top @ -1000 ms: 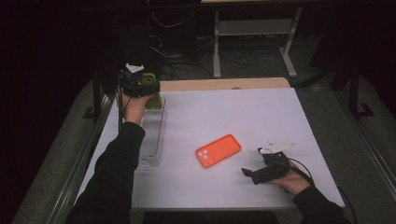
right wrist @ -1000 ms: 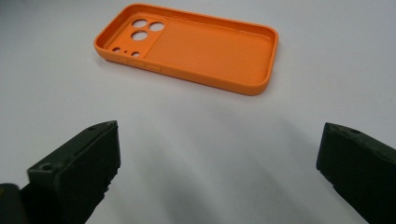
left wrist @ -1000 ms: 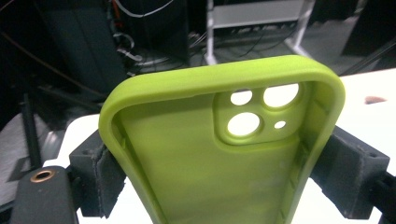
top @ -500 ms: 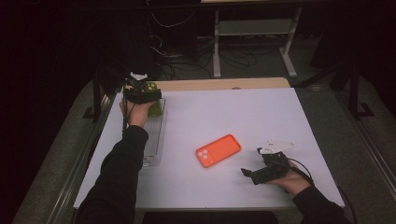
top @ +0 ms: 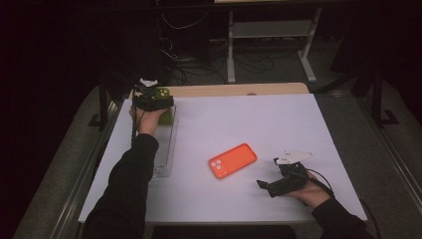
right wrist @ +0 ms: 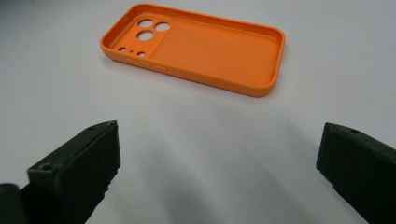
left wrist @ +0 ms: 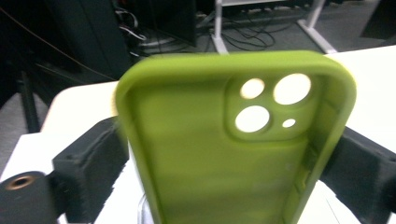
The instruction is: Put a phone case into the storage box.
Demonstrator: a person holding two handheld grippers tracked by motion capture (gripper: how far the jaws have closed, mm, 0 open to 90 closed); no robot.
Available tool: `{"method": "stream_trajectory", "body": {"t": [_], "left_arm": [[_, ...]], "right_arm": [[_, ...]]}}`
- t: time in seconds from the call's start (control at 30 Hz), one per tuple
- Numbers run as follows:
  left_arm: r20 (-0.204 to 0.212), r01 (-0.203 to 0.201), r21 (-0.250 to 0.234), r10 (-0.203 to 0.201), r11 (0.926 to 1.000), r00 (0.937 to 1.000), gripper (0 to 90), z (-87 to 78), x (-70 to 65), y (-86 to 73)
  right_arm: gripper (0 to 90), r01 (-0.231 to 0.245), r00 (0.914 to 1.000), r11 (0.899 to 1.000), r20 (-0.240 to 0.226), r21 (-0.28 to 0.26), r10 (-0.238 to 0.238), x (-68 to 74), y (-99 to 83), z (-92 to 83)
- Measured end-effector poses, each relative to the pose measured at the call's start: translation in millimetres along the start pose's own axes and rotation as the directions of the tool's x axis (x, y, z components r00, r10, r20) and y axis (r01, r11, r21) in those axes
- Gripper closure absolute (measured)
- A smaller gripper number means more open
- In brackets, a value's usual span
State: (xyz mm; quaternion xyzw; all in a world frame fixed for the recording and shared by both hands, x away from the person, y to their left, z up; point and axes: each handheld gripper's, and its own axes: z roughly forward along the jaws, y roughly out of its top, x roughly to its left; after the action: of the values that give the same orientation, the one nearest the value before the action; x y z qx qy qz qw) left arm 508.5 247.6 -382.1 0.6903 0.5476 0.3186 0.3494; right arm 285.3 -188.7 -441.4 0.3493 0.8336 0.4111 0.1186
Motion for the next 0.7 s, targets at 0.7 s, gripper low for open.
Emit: {"method": "stream_trajectory", "body": {"t": [0.7], "left_arm": [[0.082, -0.017, -0.011, 0.018, 0.9998, 0.9965, 0.0, -27.6, 14.3, 3.8]], "right_arm": [[0.0, -0.003, 1.0, 1.0, 0.0, 0.0, 0.003, 0.4, 1.9, 0.6]]}}
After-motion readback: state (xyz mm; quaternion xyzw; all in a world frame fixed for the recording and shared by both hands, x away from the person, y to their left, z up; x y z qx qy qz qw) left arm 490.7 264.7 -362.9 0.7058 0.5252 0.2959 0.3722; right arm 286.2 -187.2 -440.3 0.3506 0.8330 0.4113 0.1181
